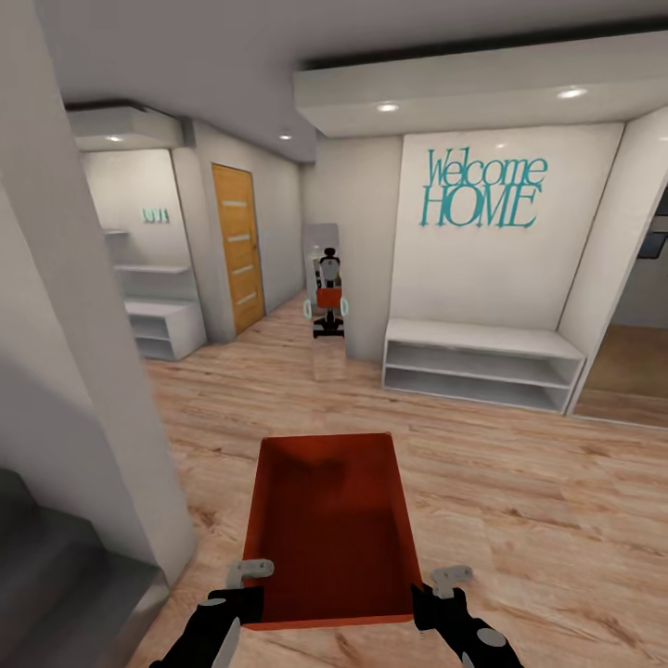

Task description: Move the two storage containers from the living room to the garage. In the garage, place one container on the floor and stack the other container on top of it (either order is fine).

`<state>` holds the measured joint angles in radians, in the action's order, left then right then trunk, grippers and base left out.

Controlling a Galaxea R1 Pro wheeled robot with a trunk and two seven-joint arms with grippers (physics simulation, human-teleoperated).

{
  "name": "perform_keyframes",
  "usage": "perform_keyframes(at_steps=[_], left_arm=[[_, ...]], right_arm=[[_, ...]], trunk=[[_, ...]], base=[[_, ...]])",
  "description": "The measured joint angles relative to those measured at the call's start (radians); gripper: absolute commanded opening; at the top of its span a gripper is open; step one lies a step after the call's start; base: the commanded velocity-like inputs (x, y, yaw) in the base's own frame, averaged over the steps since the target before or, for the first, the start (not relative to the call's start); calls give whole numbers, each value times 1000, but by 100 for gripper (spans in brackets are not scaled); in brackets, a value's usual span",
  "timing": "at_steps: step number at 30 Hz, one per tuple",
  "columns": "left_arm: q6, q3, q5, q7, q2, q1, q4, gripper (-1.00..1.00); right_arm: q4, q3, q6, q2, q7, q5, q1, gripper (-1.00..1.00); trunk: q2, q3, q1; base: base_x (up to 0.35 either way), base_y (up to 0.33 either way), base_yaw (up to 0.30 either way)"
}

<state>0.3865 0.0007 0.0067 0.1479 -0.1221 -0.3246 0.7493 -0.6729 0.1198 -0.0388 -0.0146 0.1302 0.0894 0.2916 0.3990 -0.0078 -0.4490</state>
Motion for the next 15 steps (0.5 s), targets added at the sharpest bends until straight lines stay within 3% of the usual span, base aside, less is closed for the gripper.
perform_keyframes(at_steps=[15], left_arm=[[0,0,0,0,0,0,0,-100]], right_arm=[[0,0,0,0,0,0,0,-100]], trunk=[[0,0,0]], base=[[324,0,0]])
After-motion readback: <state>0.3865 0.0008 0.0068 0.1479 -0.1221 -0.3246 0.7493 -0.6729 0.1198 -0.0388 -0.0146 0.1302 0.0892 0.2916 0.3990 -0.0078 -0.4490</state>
